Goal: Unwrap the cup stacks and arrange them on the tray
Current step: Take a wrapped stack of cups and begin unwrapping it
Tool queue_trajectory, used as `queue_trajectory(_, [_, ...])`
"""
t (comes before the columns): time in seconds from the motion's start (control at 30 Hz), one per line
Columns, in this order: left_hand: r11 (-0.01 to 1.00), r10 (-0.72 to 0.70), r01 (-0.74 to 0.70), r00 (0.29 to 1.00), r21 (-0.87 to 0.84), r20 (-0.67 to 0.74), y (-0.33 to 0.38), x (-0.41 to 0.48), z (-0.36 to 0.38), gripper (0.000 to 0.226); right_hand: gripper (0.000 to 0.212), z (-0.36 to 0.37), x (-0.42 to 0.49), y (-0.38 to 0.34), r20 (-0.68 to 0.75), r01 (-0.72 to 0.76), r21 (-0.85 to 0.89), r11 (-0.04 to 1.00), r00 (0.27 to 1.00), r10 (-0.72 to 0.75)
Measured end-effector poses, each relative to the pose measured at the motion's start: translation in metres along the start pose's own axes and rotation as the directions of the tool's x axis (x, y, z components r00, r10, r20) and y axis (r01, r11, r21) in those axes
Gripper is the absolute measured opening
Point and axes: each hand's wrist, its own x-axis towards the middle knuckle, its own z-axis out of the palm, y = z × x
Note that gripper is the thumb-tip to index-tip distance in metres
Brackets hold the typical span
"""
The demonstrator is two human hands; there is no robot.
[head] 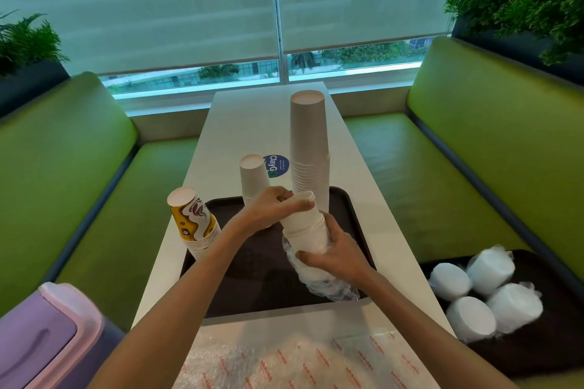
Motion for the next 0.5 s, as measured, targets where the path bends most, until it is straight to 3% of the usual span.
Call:
queue_trajectory(0.17, [0.988, -0.055, 0.035, 0.990, -0.152, -0.132, -0.002, -0.002, -0.021, 0.047, 0.081, -0.008, 0.004, 0.013, -0.080, -0.028, 0.167, 0.986, 0.996, 0.042])
queue_trajectory(0.43, [0.918, -0.123, 0.157, 0.986, -0.365, 0.114, -0.037, -0.015, -0.021, 0.087, 0.061, -0.015, 0.007, 0.010, -0.125, -0.015, 0.397, 0.918, 0.990, 0.071])
queue_trajectory(0.5, [0.924, -0.121, 0.172, 0.979, -0.342, 0.164, -0.039, -0.016, -0.018, 0.077, 0.058, -0.015, 0.008, 0.009, -0.121, -0.011, 0.406, 0.914, 0.990, 0.066])
